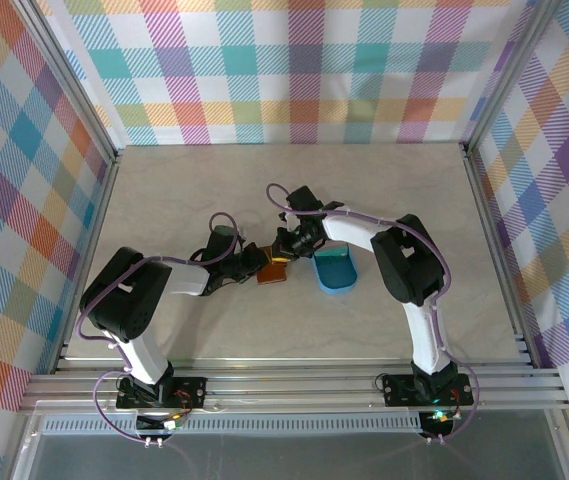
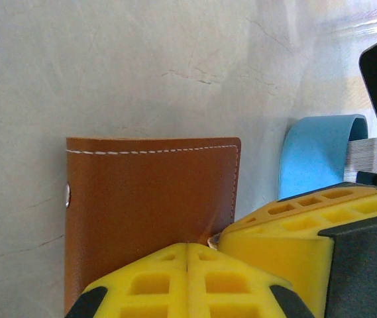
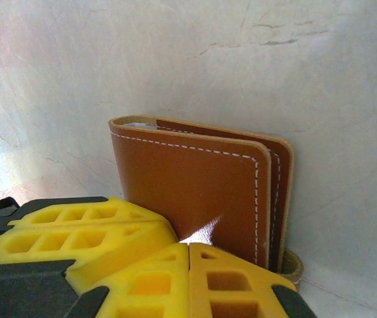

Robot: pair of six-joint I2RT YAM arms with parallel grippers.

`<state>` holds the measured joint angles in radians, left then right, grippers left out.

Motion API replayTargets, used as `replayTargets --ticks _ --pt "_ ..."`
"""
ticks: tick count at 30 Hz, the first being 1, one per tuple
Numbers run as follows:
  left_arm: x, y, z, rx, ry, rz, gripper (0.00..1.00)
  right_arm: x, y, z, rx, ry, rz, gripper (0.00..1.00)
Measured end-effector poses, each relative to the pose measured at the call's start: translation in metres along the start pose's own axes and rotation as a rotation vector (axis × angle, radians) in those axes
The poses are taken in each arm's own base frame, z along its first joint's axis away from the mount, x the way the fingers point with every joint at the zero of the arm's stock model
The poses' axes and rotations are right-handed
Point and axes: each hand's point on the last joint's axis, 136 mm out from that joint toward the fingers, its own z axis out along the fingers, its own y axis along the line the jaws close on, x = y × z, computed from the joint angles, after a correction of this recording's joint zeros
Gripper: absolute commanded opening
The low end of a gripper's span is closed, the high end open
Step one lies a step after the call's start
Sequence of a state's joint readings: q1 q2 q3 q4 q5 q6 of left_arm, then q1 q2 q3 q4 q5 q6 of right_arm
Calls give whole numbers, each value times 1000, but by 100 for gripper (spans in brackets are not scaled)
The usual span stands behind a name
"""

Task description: Put the credit cards into the card holder

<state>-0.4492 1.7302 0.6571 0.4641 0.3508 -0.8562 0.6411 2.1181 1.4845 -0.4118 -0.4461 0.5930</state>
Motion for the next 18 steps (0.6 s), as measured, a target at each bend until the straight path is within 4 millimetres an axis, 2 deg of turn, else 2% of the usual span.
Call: replayTargets --ticks 18 --pt "0 0 0 1 -1 -11 0 1 0 3 -40 4 25 0"
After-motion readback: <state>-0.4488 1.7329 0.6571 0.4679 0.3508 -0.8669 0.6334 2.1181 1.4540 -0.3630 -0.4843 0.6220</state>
